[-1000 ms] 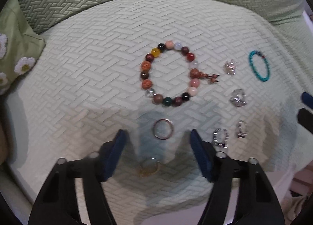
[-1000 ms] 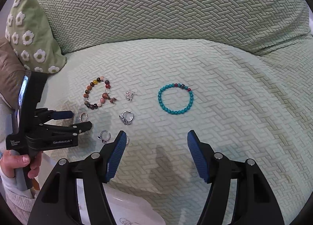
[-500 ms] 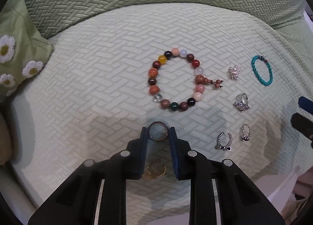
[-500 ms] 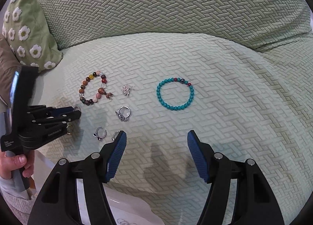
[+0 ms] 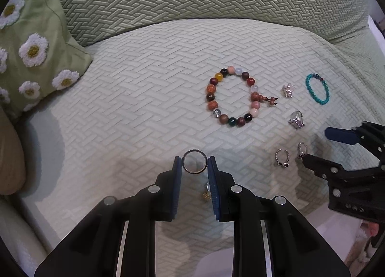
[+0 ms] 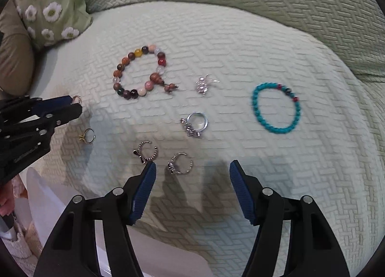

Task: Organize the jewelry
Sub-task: 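Grasp the rose-gold ring with the left tool while the right tool grasps a silver ring, then move both rings over the white tray and release them, then grasp the gold ring with the left tool while the right tool grasps the turquoise bracelet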

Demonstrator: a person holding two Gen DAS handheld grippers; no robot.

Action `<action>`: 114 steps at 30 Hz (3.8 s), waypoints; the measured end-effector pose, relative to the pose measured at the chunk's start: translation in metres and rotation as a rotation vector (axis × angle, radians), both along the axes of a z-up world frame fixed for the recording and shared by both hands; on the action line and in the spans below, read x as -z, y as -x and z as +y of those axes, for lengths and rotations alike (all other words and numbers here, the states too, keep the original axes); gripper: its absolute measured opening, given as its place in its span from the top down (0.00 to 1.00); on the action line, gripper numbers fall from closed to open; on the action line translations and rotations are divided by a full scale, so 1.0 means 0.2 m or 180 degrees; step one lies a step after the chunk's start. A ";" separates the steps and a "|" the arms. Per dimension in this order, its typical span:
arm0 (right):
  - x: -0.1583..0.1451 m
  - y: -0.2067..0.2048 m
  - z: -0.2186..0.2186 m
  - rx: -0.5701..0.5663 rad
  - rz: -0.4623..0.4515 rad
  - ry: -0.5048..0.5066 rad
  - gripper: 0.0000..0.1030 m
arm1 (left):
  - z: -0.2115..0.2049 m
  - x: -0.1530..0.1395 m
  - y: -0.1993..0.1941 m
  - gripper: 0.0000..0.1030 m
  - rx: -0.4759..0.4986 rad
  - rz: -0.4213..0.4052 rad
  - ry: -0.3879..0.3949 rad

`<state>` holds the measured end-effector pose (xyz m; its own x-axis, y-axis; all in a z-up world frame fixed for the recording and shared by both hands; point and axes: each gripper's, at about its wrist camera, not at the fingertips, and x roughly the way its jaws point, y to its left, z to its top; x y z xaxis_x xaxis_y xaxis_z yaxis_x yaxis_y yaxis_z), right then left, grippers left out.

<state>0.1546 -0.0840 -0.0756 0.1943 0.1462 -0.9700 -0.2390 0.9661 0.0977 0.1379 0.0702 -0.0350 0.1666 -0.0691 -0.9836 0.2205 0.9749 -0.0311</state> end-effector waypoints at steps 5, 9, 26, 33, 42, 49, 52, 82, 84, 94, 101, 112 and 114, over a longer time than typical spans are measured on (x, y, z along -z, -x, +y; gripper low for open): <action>0.04 -0.03 0.03 -0.0016 0.0067 0.0064 0.51 | 0.10 -0.02 0.00 0.80 -0.0031 -0.0022 0.0045; 0.06 -0.03 0.07 -0.0080 0.0050 0.0098 0.53 | 0.13 -0.03 0.02 0.80 -0.0043 -0.0018 0.0039; -0.05 0.01 -0.01 -0.0053 -0.0190 -0.0029 0.80 | 0.14 0.00 -0.05 0.80 -0.0063 -0.0045 0.0097; -0.38 0.28 -0.11 -0.0056 -0.0648 -0.0172 0.80 | 0.08 -0.31 0.15 0.80 0.0085 -0.0417 0.0297; -0.41 0.81 -0.14 -0.0370 -0.0822 -0.0141 0.80 | -0.04 -0.35 0.62 0.80 0.0575 -0.0381 0.0404; -0.12 0.96 -0.09 -0.0397 -0.0547 0.0055 0.80 | -0.03 -0.10 0.83 0.80 0.0666 -0.0080 0.0101; -0.05 0.97 -0.06 -0.0409 -0.0484 0.0085 0.80 | -0.02 0.01 0.85 0.80 0.0605 0.0032 -0.0054; -0.30 1.05 -0.07 -0.0438 -0.0963 -0.0022 0.24 | -0.03 -0.26 0.89 0.23 0.0453 -0.0810 -0.0429; -0.35 1.04 -0.09 -0.0402 -0.0995 -0.0089 0.24 | -0.02 -0.31 0.86 0.18 0.0391 -0.0832 -0.0350; -0.52 0.83 -0.18 -0.0088 -0.0997 -0.0324 0.23 | 0.03 -0.35 0.51 0.18 0.0070 -0.0499 -0.0134; -0.61 0.49 -0.24 0.0128 -0.1046 -0.0378 0.23 | -0.05 -0.20 0.15 0.18 0.0211 -0.0092 -0.0223; -0.40 0.30 -0.29 0.0241 -0.0802 -0.0296 0.23 | -0.11 0.18 -0.02 0.21 0.0306 0.0428 -0.0311; -0.39 0.30 -0.30 0.0250 -0.0790 -0.0300 0.23 | -0.11 0.22 -0.02 0.29 0.0301 0.0503 -0.0254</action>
<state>0.0941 -0.1435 0.0021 0.4386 0.2086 -0.8741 -0.1917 0.9720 0.1357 0.1423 0.0491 -0.0787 0.0061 0.0021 -1.0000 0.3096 0.9508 0.0039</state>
